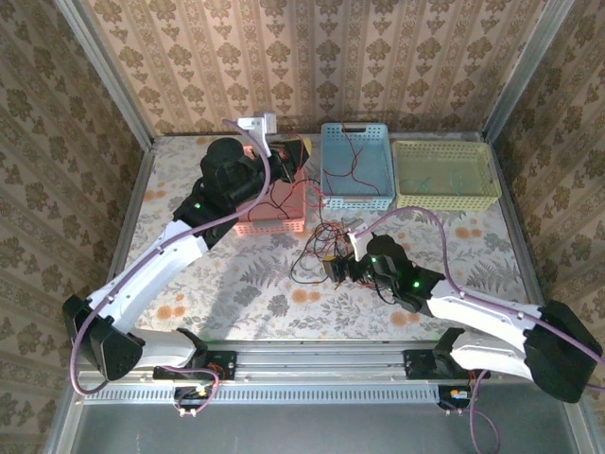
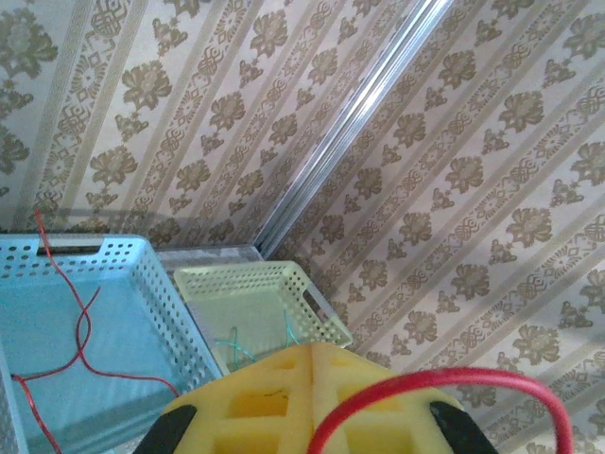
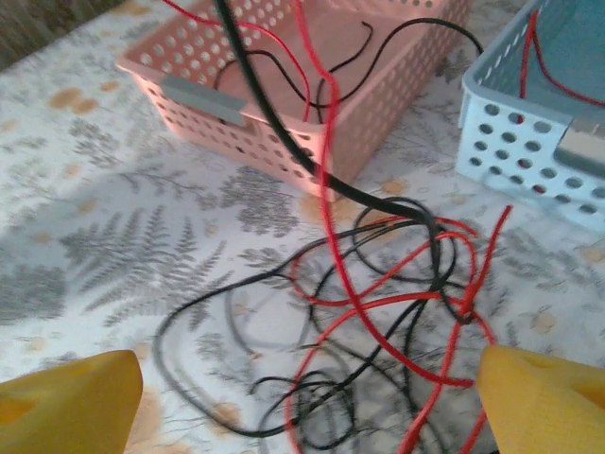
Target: Untangle the cables
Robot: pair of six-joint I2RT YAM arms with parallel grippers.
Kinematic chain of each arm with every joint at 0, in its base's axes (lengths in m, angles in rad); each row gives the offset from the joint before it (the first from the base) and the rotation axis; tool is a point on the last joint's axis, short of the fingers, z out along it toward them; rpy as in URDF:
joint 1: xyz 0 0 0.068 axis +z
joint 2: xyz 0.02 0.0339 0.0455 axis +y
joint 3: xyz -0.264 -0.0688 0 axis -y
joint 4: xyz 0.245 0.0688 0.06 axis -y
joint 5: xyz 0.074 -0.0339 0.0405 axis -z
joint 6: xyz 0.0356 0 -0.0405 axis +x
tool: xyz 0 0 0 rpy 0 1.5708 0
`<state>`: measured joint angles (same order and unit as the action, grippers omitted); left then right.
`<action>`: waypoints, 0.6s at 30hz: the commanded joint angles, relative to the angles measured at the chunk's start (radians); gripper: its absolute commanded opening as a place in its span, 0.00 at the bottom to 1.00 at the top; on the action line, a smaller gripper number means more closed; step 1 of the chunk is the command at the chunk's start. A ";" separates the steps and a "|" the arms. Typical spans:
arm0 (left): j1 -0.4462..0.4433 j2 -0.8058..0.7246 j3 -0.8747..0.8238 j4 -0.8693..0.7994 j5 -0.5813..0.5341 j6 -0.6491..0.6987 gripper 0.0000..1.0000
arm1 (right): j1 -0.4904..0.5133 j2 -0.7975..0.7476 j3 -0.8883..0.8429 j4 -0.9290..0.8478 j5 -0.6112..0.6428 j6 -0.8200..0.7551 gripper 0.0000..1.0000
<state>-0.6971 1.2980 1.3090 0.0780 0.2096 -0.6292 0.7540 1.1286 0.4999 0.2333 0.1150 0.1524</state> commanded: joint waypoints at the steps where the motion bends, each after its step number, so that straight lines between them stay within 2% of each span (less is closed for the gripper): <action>1: 0.014 -0.024 0.051 -0.060 0.025 0.011 0.00 | -0.059 0.065 0.015 0.105 0.045 -0.084 0.95; 3: 0.023 -0.036 0.055 -0.078 0.036 0.005 0.00 | -0.099 0.123 0.002 0.182 0.040 -0.064 0.99; 5: 0.025 -0.047 0.056 -0.085 0.039 0.001 0.00 | -0.142 0.185 0.017 0.245 -0.019 -0.042 0.98; 7: 0.028 -0.052 0.059 -0.089 0.043 -0.004 0.00 | -0.150 0.255 0.071 0.245 -0.074 -0.061 0.95; 8: 0.031 -0.055 0.062 -0.094 0.044 -0.005 0.00 | -0.151 0.319 0.104 0.241 -0.098 -0.073 0.90; 10: 0.037 -0.060 0.070 -0.112 0.047 -0.007 0.00 | -0.153 0.387 0.154 0.221 -0.115 -0.076 0.74; 11: 0.042 -0.064 0.072 -0.120 0.050 -0.005 0.00 | -0.158 0.410 0.169 0.222 -0.117 -0.075 0.59; 13: 0.054 -0.075 0.082 -0.138 0.049 0.003 0.00 | -0.171 0.428 0.172 0.235 -0.117 -0.052 0.16; 14: 0.064 -0.080 0.089 -0.150 0.051 0.011 0.00 | -0.178 0.428 0.164 0.243 -0.115 -0.034 0.00; 18: 0.138 -0.099 0.143 -0.193 0.057 0.023 0.00 | -0.220 0.445 0.146 0.211 -0.104 0.070 0.00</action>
<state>-0.6033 1.2427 1.3865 -0.0933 0.2504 -0.6285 0.5617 1.5520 0.6552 0.4400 0.0162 0.1471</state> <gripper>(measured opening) 0.072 0.069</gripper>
